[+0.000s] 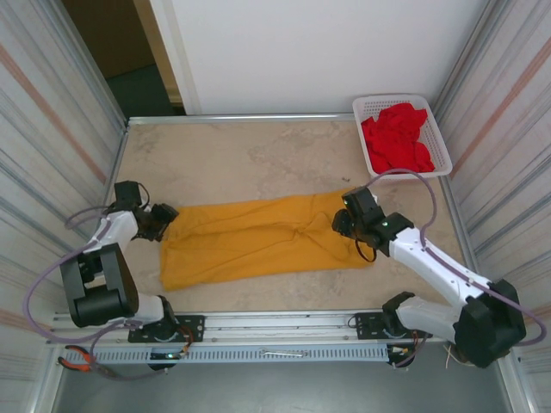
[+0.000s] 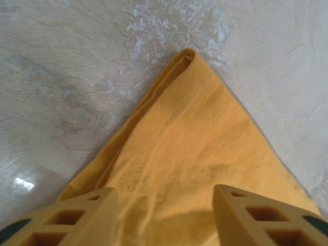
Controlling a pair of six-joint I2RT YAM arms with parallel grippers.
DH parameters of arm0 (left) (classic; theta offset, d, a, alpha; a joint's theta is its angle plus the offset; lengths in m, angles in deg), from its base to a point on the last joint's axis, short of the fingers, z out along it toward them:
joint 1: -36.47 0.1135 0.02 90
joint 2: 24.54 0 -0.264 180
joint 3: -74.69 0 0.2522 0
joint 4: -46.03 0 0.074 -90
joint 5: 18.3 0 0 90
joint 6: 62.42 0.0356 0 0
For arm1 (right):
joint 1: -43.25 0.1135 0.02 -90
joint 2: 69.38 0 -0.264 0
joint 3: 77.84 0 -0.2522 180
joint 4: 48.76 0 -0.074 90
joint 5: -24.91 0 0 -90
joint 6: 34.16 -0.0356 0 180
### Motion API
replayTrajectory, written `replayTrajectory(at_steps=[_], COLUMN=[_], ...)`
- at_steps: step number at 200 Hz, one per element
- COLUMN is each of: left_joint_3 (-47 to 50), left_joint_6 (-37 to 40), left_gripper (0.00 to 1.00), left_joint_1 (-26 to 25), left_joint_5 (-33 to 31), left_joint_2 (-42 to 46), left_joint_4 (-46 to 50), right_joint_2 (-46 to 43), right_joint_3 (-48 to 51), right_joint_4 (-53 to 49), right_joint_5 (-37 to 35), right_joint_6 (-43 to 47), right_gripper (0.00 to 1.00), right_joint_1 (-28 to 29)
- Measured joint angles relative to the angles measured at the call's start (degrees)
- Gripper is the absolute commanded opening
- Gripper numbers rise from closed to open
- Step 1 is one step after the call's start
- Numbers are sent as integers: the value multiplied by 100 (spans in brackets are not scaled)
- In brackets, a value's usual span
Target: Fold the inside-out t-shirt
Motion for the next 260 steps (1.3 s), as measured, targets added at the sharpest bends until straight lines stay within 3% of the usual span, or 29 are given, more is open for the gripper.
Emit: replayTrajectory(at_steps=[25,87,133,148,171,221,260], left_joint_3=[-133,-699,-699,-699,-699,-649,-557], left_joint_6=[-24,44,83,81,79,79,63], left_gripper=[63,66,66,67,67,67,67], left_joint_1=[-28,-675,-723,-723,-739,-748,-765], left_joint_5=[-48,59,111,116,116,116,114], left_joint_2=[387,-208,-297,-297,-295,-188,-109], left_joint_4=[-17,-127,-109,-114,-114,-136,-162], right_joint_2=[-37,2656,3427,3453,3456,3034,2105], right_joint_3=[-227,-1873,-1958,-1952,-1930,-1670,-1502], right_joint_4=[-76,203,249,258,343,264,164], right_joint_5=[31,629,748,743,750,741,584], right_joint_6=[31,811,1023,1062,1069,1073,857], right_gripper=[47,58,57,45,0,0,0], right_joint_1=[-317,-271,-118,-92,-81,96,855])
